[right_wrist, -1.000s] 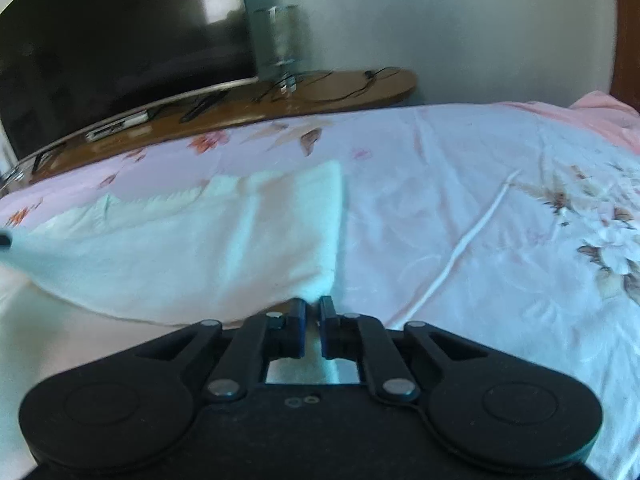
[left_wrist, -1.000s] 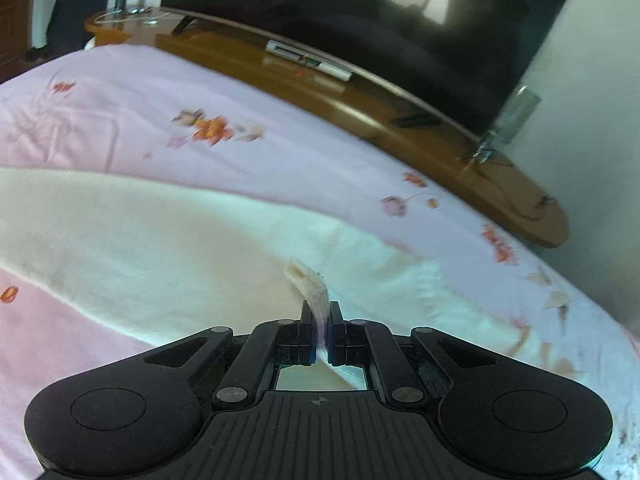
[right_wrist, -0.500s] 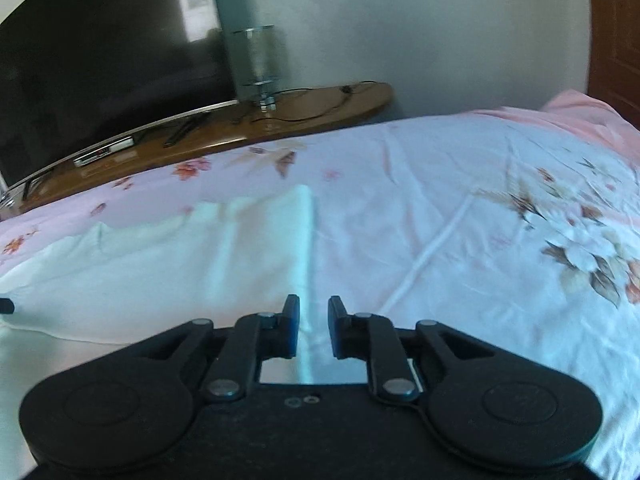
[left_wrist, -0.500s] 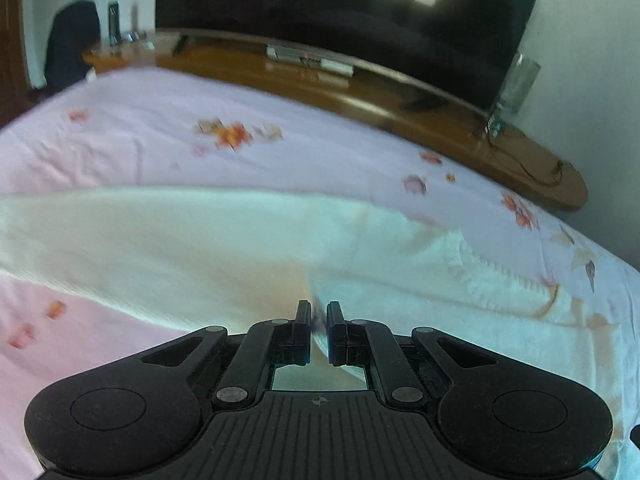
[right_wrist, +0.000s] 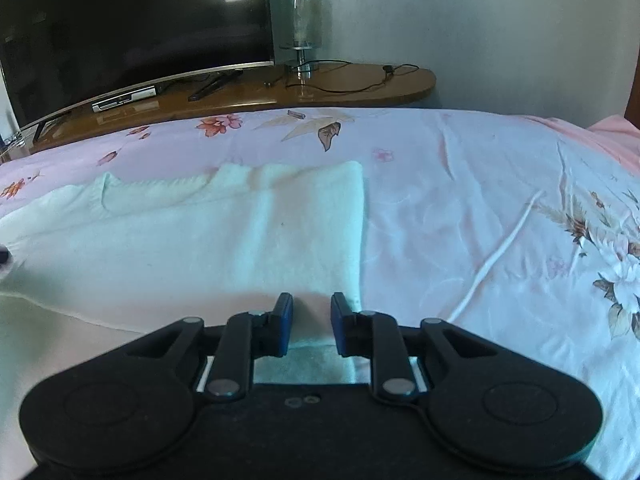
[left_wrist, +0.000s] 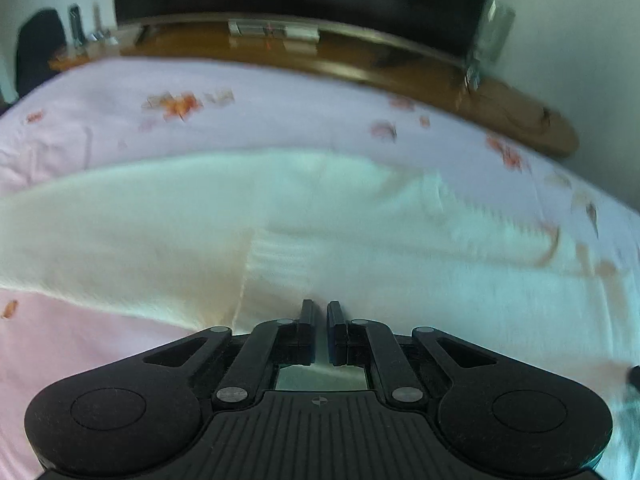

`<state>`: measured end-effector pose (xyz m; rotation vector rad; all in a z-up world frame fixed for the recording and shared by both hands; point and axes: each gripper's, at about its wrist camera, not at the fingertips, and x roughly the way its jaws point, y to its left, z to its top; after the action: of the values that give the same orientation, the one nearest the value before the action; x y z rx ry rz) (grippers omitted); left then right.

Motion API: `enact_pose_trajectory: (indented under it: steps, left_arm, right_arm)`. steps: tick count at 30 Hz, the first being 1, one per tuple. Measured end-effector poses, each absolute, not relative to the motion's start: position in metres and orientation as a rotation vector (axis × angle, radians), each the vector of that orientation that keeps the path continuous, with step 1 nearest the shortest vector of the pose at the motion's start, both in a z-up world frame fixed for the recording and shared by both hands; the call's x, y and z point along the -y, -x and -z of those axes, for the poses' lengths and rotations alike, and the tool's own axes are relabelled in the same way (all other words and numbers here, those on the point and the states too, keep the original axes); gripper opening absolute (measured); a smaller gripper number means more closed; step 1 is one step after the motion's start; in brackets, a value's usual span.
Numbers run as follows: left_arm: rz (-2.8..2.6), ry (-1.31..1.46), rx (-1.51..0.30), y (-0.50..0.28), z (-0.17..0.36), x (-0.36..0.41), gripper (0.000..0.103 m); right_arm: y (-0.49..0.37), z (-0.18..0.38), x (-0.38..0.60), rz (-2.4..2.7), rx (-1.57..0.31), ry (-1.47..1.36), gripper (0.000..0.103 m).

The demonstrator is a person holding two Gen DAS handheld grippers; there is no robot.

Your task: Fold small clothes

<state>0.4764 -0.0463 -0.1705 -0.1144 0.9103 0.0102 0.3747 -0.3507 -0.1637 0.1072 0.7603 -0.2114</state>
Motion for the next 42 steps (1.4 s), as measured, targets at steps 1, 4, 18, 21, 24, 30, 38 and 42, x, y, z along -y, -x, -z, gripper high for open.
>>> enact_pose_trajectory:
  steps: [1, 4, 18, 21, 24, 30, 38, 42]
  left_arm:
    - [-0.015, 0.120, -0.913, -0.478, 0.167, 0.047, 0.006]
    - [-0.026, 0.124, -0.885, -0.488, 0.161, 0.049, 0.006]
    - [-0.020, 0.084, -0.914, -0.488, 0.163, 0.047, 0.006]
    - [-0.018, 0.078, -0.953, -0.480, 0.165, 0.042, 0.006]
    - [-0.013, 0.038, -0.946, -0.469, 0.167, 0.040, 0.006]
    - [-0.010, 0.032, -0.963, -0.458, 0.158, 0.033, 0.006]
    - [-0.063, 0.051, -0.962, -0.438, 0.139, -0.017, 0.007]
    - [-0.132, 0.066, -0.968, -0.436, 0.139, -0.051, 0.007]
  right_arm:
    - [-0.377, 0.160, 0.352, 0.211, -0.744, -0.106, 0.022]
    - [-0.398, 0.155, 0.360, 0.237, -0.717, -0.085, 0.027]
    - [-0.433, 0.162, 0.376, 0.248, -0.736, -0.151, 0.036]
    - [-0.414, 0.153, 0.346, 0.166, -0.730, -0.132, 0.038]
    - [-0.406, 0.155, 0.314, 0.082, -0.761, -0.137, 0.036]
    - [-0.412, 0.172, 0.253, 0.001, -0.841, -0.065, 0.040]
    - [-0.411, 0.146, 0.207, -0.069, -0.777, -0.040, 0.039]
    - [-0.416, 0.147, 0.182, -0.115, -0.779, -0.040, 0.039]
